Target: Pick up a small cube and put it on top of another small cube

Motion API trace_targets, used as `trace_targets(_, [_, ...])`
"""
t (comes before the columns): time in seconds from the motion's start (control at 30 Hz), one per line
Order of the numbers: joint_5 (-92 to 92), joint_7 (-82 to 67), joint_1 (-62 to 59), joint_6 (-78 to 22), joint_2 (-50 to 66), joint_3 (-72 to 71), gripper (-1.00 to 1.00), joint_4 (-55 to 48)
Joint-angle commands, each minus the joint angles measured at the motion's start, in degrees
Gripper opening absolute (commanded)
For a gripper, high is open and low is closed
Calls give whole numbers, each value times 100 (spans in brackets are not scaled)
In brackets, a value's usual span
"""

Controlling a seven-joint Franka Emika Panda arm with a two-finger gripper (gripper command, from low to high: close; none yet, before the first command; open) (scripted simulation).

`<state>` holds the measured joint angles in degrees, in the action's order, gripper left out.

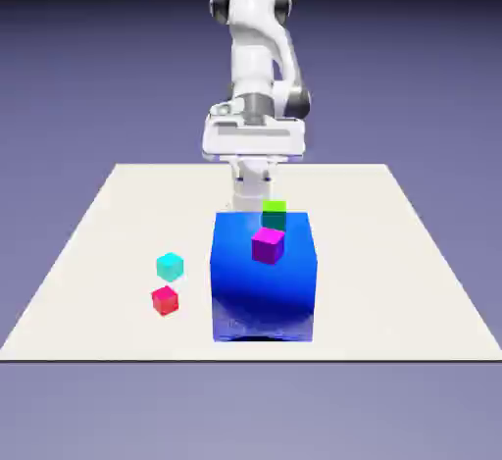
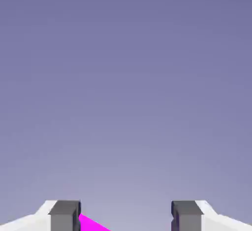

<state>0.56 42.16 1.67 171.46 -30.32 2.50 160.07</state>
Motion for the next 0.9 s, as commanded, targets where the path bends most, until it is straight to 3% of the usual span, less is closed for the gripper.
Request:
trace_targets(0.0, [47,-24,82,-211,194,208,0,-77])
trace_targets(0.5, [70,-257,1127,-2974,2520,3323,0,-1419])
trace_targets(0.77, [1159,-714,1333,-4226,4174,4832,0,-1319])
trace_targets(0.87, [1355,-834,1212,-4264,4376,5125,0,-1184])
